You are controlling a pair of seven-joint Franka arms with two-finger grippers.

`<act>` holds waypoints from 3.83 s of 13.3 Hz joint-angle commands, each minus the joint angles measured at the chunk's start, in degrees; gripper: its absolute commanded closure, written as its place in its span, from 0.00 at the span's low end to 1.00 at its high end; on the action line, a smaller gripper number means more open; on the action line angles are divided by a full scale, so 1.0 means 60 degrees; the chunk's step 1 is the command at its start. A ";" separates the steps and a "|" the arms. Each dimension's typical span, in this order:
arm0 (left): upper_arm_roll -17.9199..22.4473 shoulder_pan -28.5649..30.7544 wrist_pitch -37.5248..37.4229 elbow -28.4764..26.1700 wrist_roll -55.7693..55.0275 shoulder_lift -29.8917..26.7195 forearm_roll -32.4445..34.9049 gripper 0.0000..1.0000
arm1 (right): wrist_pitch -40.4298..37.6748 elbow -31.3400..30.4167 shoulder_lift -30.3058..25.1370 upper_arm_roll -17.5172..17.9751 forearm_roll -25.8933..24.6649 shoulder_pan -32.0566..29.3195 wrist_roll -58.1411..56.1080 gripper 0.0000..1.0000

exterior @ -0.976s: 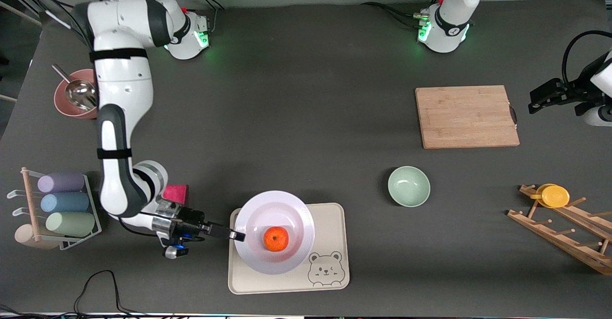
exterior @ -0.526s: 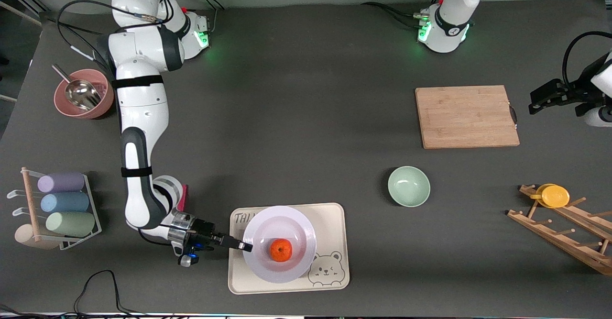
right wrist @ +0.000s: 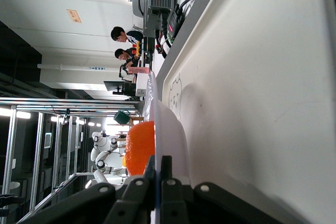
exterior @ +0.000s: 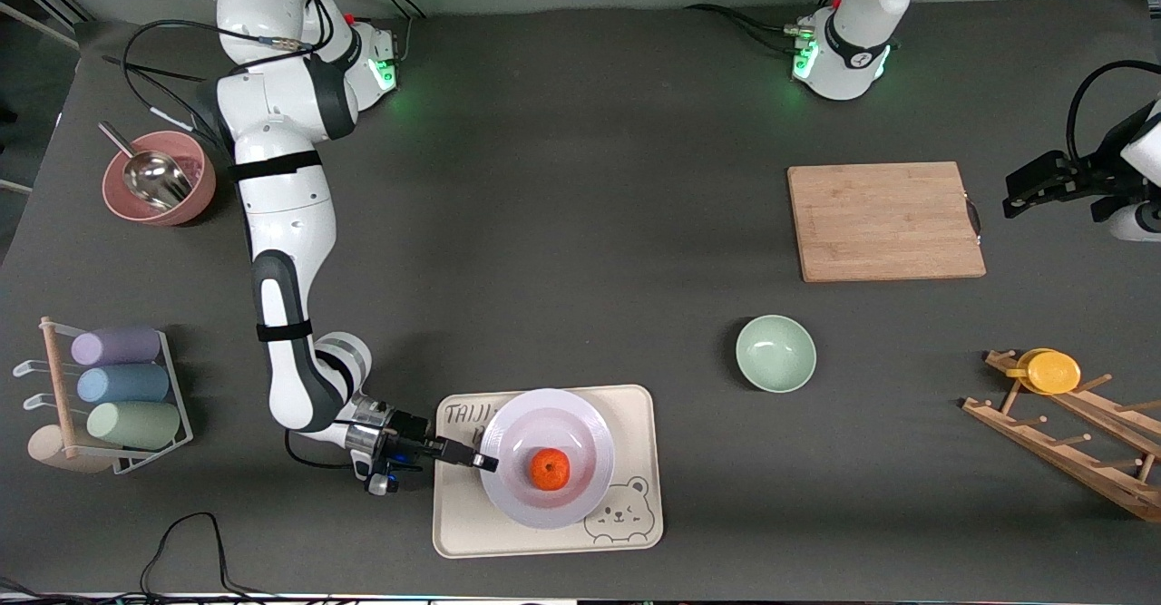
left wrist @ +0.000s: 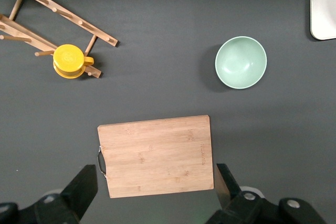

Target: Place orange and plate with both arms

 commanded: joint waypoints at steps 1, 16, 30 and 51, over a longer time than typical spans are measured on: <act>-0.0078 0.0036 0.0270 -0.0199 0.0108 -0.0093 0.0106 0.00 | 0.0042 0.0355 0.0242 0.0169 0.0139 -0.0101 -0.0188 1.00; -0.0078 0.0021 0.0315 -0.0243 0.0079 -0.0093 0.0077 0.00 | 0.0085 -0.0125 -0.1234 -0.0270 -0.1104 -0.0262 -0.0335 0.00; -0.0078 0.0036 0.0402 -0.0258 0.0079 -0.0093 0.0033 0.00 | 0.0042 -0.5368 -0.7619 -0.0636 -1.1072 0.0147 0.4143 0.00; -0.0078 0.0022 0.0490 -0.0302 0.0079 -0.0093 0.0033 0.00 | -0.4163 -0.6821 -1.2442 -0.0754 -1.8212 0.0368 0.7591 0.00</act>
